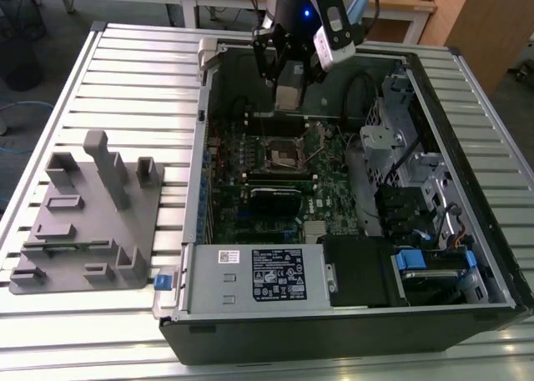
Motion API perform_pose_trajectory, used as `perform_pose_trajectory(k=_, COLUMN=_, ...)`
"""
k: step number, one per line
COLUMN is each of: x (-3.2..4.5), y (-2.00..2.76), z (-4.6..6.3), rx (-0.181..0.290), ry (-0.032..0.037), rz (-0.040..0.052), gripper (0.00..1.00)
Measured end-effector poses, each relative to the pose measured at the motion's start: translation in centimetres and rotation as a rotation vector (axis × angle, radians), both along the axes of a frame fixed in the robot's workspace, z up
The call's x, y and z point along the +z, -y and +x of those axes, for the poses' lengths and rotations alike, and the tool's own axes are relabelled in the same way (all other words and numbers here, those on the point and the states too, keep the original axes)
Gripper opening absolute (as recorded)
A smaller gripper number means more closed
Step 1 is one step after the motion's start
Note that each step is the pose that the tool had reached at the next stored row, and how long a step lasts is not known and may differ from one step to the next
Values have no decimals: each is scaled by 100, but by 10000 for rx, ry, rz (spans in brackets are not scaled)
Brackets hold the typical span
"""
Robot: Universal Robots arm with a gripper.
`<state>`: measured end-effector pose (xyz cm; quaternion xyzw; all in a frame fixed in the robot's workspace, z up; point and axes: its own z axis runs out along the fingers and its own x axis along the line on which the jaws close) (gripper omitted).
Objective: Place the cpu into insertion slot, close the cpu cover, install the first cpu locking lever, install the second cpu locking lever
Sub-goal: 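Place the cpu into insertion slot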
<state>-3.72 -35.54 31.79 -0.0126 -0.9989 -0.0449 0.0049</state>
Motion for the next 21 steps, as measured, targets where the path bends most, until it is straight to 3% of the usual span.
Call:
perform_pose_trajectory(k=12, x=-26, y=0, z=0, rx=1, ry=2, rz=3, gripper=54)
perform_pose_trajectory(k=21, x=-118, y=0, z=0, rx=0, ry=3, rz=0, gripper=54)
